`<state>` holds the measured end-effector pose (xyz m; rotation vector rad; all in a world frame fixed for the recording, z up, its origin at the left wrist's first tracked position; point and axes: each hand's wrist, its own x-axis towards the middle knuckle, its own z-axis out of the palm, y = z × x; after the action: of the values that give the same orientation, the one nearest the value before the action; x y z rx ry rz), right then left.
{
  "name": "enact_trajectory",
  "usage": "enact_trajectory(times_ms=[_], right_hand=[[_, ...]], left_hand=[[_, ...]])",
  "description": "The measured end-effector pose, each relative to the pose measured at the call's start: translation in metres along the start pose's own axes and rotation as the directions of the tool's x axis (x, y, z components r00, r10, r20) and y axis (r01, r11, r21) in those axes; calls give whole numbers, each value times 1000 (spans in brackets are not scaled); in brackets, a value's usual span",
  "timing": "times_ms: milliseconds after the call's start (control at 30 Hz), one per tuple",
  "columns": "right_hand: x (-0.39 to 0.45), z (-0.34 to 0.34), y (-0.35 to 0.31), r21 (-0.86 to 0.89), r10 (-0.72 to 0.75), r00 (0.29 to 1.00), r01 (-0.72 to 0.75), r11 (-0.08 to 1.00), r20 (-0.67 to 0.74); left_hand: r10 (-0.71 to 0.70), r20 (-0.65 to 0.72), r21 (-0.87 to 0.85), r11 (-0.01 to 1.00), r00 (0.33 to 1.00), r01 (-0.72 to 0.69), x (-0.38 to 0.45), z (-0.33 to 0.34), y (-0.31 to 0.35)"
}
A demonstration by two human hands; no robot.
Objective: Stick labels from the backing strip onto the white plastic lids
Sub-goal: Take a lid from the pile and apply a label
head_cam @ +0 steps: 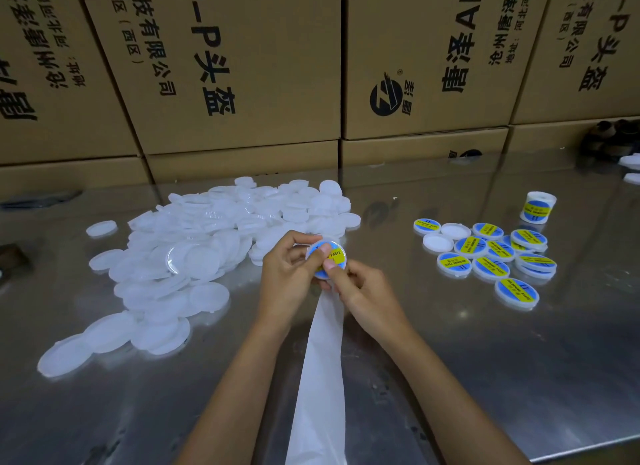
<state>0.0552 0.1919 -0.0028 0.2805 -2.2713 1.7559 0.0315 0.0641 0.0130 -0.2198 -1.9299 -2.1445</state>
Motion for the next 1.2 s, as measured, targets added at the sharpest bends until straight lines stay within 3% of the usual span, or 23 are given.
enact_trajectory(times_ms=[133,267,467,633,933,1033,1100,1200], right_hand=[[1,-4,1,-120,-60,988,42,992,-144],[2,-4,5,-209,-112,980,77,975,-162],[8,-7,8,-103,-41,972,18,995,-229],[8,-9,7,-50,-6,967,-6,999,-253],[11,-12,5,39,34,992,-29,999,-122],[14,-18,6,127,136,974,-114,985,-184],[19,-27,11,242,249,910,-173,955,-331],[26,-50,22,410,409,742,-197,890,-532]], left_hand=[[-23,27,-4,1000,999,23,-1,1,-1],[-33,99,-3,999,994,33,-1,0,1],[-152,285,-195,957,946,213,-1,0,5],[-157,373,-182,954,914,239,-2,-3,8],[-121,126,-81,988,985,132,-1,-1,4],[-99,58,-33,994,993,101,-1,2,2],[-105,-9,-31,994,994,104,0,1,2],[-155,-75,-48,987,985,151,3,-1,2]])
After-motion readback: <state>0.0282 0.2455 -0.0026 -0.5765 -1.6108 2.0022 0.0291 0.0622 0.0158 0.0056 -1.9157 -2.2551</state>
